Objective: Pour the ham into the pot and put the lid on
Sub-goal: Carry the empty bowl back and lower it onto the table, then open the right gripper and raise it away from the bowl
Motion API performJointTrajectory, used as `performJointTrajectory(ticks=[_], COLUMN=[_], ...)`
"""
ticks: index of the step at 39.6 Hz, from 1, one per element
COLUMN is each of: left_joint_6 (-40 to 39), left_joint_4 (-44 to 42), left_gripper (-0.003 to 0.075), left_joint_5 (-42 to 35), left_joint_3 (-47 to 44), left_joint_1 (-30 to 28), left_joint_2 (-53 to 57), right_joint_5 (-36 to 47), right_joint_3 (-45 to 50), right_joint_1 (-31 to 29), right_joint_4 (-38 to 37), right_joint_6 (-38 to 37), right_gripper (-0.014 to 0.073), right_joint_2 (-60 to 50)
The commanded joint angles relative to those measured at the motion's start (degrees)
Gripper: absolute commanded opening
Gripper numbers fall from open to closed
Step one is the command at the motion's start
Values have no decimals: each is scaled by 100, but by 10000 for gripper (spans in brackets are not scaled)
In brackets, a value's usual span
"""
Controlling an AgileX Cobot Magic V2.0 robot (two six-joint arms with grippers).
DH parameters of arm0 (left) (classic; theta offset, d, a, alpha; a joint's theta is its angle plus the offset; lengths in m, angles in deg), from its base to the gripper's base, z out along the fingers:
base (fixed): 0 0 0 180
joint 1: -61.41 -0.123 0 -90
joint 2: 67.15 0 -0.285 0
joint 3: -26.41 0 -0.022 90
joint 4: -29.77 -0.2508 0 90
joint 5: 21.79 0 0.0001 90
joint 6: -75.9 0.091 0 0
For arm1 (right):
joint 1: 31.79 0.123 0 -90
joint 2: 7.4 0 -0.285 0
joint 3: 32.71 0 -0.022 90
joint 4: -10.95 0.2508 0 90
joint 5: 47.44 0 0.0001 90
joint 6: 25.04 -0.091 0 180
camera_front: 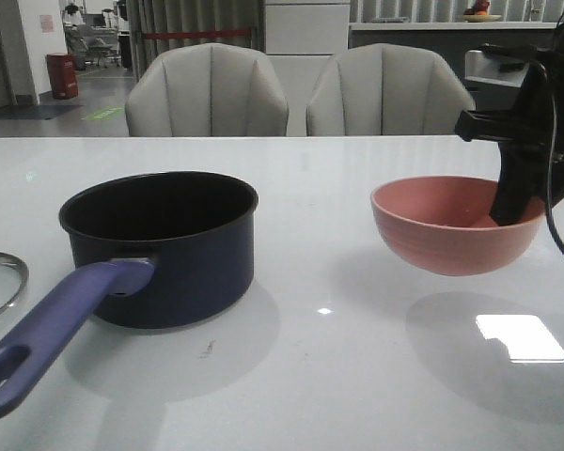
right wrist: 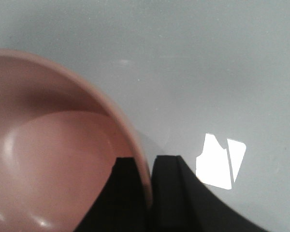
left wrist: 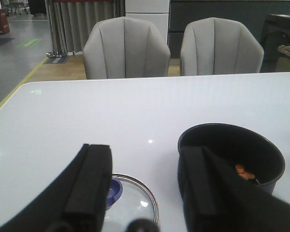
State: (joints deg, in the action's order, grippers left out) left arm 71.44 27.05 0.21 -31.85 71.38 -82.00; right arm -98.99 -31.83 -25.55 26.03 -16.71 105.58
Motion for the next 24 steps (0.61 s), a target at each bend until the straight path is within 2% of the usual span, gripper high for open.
performJointTrajectory(ticks=[1,9,13,19,24], left_joint_6=[-13,-13,-13,-13,-13], left_joint_4=[32,32,32,32,32], left_gripper=[365,365,365,365,365], left_joint_5=[-409,-409,-409,-409,-409], left_joint_3=[143,143,143,143,143], left_joint_1=[52,52,52,52,52], left_joint_2=[-72,-72,-72,-72,-72], right_joint_5=[124,80,80,103,88], right_joint_3=[-128,-128,-128,-133,-133], right_joint_1=[-35,-35,-35,-35,-35], right_joint_4=[129,129,102,-91,-374], right_joint_6=[67,59,59,44,44], right_gripper=[136,160,216,347,392], right_joint_2=[-142,23,38,38,-2])
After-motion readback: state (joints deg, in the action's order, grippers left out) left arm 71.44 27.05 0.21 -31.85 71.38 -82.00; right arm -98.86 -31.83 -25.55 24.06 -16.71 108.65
